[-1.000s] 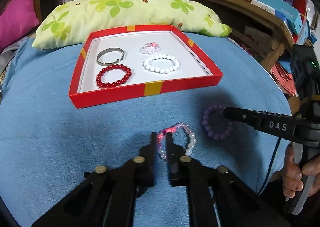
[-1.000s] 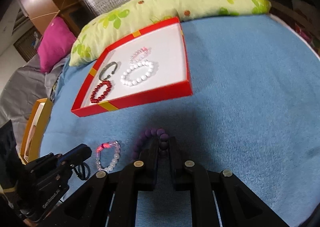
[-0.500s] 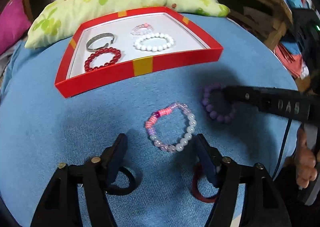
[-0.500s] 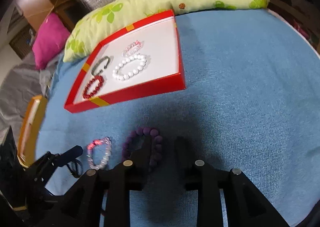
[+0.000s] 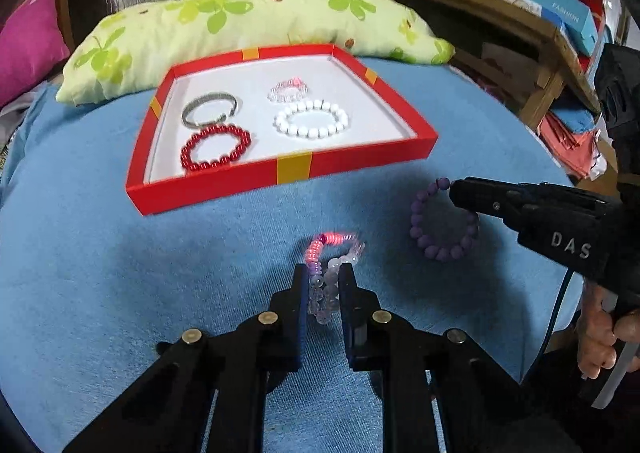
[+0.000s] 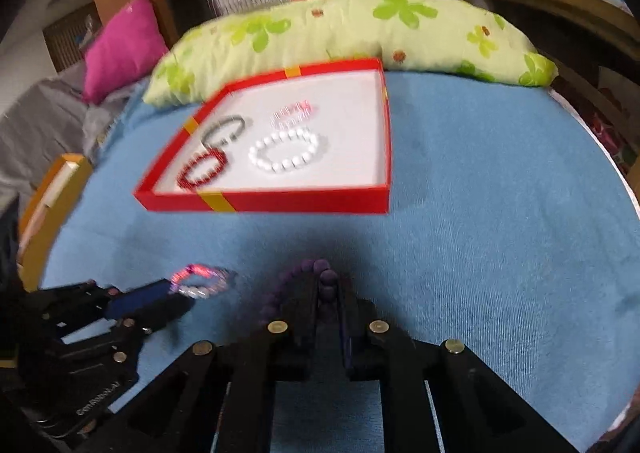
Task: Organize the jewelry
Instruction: 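Lift the purple bracelet over the red tray with the right tool while the left lifts the pink-white bracelet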
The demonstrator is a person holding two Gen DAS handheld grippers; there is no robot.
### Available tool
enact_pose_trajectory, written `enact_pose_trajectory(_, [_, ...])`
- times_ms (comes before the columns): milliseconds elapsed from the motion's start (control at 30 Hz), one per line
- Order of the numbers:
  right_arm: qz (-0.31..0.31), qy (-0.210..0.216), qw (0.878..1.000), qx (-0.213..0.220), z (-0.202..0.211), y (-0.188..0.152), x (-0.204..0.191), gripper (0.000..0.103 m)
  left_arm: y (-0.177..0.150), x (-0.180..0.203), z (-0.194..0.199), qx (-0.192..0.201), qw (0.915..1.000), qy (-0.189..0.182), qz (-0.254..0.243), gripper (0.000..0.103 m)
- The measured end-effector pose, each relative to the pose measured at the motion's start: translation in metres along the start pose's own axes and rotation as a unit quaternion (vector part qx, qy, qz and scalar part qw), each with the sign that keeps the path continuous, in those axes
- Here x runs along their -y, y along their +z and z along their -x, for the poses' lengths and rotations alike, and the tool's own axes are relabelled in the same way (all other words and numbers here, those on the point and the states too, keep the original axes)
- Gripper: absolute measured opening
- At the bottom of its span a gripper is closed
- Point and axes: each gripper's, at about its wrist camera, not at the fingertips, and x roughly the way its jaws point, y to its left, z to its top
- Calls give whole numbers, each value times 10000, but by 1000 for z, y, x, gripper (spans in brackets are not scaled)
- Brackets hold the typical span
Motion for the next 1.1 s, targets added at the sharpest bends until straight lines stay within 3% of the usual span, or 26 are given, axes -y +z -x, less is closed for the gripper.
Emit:
enact_pose_trajectory(200, [-223, 485, 9975, 470, 24, 11, 1, 11, 8, -9, 21, 307, 9995, -87, 87, 16])
enact_pose_trajectory(567, [-290, 911, 9883, 1186, 52, 29, -3, 11, 28, -25, 37, 692, 9969, -88, 362, 16])
enact_pose_trajectory(667, [-335, 917, 9877, 1223, 49, 38, -2, 11, 35, -27, 34, 723, 9966, -21, 393, 16])
enact_pose_trajectory(733, [-415, 923, 9869, 1257, 46, 47, 1, 11, 40, -30, 31, 745, 9963, -31, 437, 7])
enact_pose_trajectory(933, [-757, 953, 9838, 1316, 26, 75, 18, 11, 65, -39, 16, 856, 9947, -52, 563, 7])
enact_pose_trajectory(1100, [-916, 904, 9835, 1274, 1, 97, 29, 11, 71, -54, 9, 670, 9950, -261, 688, 6])
